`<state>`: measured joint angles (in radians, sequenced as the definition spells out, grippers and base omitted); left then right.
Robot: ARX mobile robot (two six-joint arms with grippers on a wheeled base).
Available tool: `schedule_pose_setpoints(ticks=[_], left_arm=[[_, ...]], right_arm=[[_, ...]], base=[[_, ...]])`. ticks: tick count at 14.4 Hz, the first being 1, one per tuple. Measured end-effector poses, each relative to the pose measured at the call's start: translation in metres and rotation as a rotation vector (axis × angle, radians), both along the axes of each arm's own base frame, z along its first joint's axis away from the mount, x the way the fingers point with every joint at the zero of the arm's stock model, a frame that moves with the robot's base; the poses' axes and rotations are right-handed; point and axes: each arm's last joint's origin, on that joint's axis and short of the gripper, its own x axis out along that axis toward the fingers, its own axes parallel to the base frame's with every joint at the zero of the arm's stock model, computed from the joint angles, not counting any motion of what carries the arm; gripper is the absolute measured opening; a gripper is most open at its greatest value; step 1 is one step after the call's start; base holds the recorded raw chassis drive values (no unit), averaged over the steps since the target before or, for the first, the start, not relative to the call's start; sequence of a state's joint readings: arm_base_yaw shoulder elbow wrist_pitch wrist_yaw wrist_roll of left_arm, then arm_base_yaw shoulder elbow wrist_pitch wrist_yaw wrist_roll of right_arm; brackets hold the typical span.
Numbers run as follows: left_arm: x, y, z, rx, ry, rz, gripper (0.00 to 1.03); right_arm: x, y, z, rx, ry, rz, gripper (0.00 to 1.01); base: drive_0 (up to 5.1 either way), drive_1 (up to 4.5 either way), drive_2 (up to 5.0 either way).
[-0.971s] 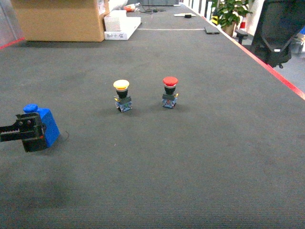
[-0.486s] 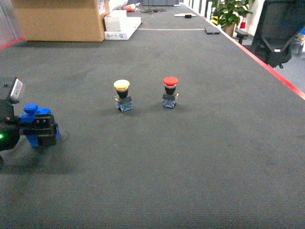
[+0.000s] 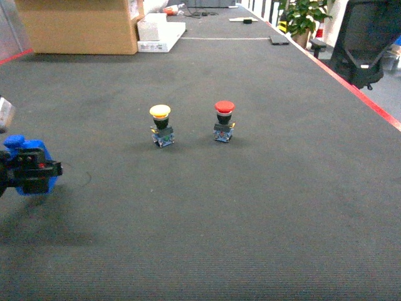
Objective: Pick blue part to blue bin on bottom shelf
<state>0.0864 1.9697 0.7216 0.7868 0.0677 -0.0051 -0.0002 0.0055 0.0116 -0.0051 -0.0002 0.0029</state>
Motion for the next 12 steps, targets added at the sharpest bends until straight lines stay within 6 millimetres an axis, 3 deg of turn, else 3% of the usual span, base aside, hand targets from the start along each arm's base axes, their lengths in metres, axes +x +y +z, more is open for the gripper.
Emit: schedule_pose_setpoints(ticks=[3,5,9,12], left_arm=[[-0.039,0.0,0.072,-0.012,-0.171,0.052,0.44],[-0.082,-0.008,0.117,0.031,-0.296,0.11,0.44],[-0.177,-0.03,0.141,0.043,-0.38,0.178,0.44],[-0.227,-0.037,0.134,0.014,-0.386,0.203,0.44]], right_arm=[[0.0,0.0,0.0,0.0,0.0,0.0,0.98],[0.0,0.0,0.0,0.0,0.0,0.0,0.98],[0.0,0.0,0.0,0.0,0.0,0.0,0.98],[0.0,0.0,0.0,0.0,0.0,0.0,0.98]], base=[[0.0,0.0,0.0],[0.0,0.0,0.0],[0.0,0.0,0.0],[0.0,0.0,0.0]])
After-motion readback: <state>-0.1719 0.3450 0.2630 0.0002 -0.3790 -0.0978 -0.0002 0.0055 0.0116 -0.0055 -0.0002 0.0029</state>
